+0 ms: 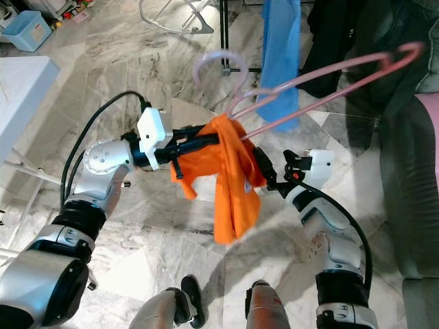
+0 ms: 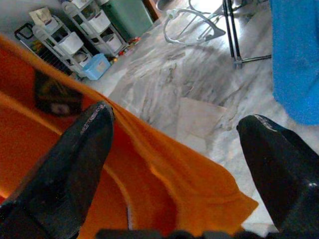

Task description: Hang hanger

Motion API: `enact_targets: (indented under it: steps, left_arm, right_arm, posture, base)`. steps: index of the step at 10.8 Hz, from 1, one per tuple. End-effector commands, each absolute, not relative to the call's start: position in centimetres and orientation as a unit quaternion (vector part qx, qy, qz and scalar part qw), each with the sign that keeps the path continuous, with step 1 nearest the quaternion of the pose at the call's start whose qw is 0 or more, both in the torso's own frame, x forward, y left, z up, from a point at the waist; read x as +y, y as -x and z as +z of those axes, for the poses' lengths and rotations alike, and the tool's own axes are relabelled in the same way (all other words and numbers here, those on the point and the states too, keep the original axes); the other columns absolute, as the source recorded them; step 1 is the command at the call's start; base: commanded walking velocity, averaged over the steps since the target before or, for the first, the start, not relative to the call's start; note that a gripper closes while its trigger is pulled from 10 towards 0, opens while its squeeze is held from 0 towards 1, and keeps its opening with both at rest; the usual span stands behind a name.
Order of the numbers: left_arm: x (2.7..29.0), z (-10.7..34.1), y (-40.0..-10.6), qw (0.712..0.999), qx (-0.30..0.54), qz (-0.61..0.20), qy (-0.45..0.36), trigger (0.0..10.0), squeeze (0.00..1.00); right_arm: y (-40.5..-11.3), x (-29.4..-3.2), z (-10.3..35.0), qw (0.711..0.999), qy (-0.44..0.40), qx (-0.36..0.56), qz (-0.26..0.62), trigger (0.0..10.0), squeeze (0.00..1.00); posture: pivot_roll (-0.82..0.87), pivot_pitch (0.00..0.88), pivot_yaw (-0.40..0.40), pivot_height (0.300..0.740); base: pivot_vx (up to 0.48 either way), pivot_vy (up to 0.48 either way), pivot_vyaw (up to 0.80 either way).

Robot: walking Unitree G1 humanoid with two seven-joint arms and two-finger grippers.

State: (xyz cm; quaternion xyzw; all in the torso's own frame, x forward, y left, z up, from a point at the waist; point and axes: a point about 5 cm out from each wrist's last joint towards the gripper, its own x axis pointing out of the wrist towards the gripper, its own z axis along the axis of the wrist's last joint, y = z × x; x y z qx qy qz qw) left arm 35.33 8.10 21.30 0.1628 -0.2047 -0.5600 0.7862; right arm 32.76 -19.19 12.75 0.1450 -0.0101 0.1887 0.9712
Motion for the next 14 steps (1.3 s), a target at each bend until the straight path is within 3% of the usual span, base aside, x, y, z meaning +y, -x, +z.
enact_targets:
  steps: [1, 2, 3, 5, 6, 7, 8, 11, 14]
  left_arm:
    - [8.1, 21.7, -35.0, 0.781, -0.217, -0.564, -0.157, 0.0, 0.00]
    - [7.7, 22.2, -34.7, 0.772, -0.226, -0.572, -0.156, 0.0, 0.00]
    - [7.3, 22.9, -34.2, 0.762, -0.240, -0.582, -0.152, 0.0, 0.00]
    - [6.8, 23.8, -33.6, 0.752, -0.253, -0.592, -0.144, 0.0, 0.00]
    - [6.7, 23.9, -33.3, 0.750, -0.253, -0.595, -0.142, 0.0, 0.00]
    - [6.8, 24.1, -33.1, 0.749, -0.254, -0.596, -0.140, 0.0, 0.00]
    - [7.1, 24.3, -33.1, 0.752, -0.254, -0.592, -0.139, 0.0, 0.00]
    - [9.1, 24.3, -34.2, 0.781, -0.237, -0.558, -0.152, 0.0, 0.00]
    - [10.9, 21.2, -34.9, 0.807, -0.187, -0.535, -0.169, 0.0, 0.00]
  right_arm:
    - [-32.8, -18.5, 12.1, 0.968, -0.152, 0.004, 0.200, 10.0, 0.71]
    - [-32.9, -18.3, 11.7, 0.967, -0.157, 0.011, 0.200, 10.0, 0.54]
    - [-33.1, -18.1, 11.3, 0.967, -0.159, 0.018, 0.200, 10.0, 0.50]
    - [-33.7, -17.6, 10.6, 0.967, -0.157, 0.043, 0.195, 10.0, 0.05]
    - [-33.9, -17.7, 10.1, 0.969, -0.157, 0.055, 0.182, 10.0, 0.00]
    - [-33.9, -18.7, 8.8, 0.976, -0.141, 0.091, 0.139, 3.8, 0.00]
    - [-33.7, -20.6, 7.8, 0.981, -0.138, 0.117, 0.071, 0.0, 0.00]
    - [-31.4, -28.5, 6.6, 0.967, -0.150, 0.153, -0.135, 0.0, 0.00]
    - [-30.7, -34.1, 10.7, 0.956, -0.157, 0.065, -0.241, 0.0, 0.00]
  posture:
    - [-0.27, 0.276, 0.157, 0.740]
    - [-0.27, 0.276, 0.156, 0.740]
    - [-0.27, 0.275, 0.156, 0.740]
    - [-0.26, 0.273, 0.149, 0.740]
    - [-0.25, 0.270, 0.147, 0.740]
    - [-0.25, 0.269, 0.143, 0.740]
    - [-0.25, 0.266, 0.140, 0.740]
    - [-0.27, 0.261, 0.137, 0.740]
    - [-0.30, 0.262, 0.148, 0.740]
  base:
    - [0.000, 0.000, 0.00]
    - [0.000, 0.000, 0.00]
    - [0.000, 0.000, 0.00]
    - [0.000, 0.000, 0.00]
    - [0.000, 0.000, 0.00]
    - [0.000, 0.000, 0.00]
    - [0.000, 0.000, 0.00]
    - [0.000, 0.000, 0.00]
    - [0.000, 0.000, 0.00]
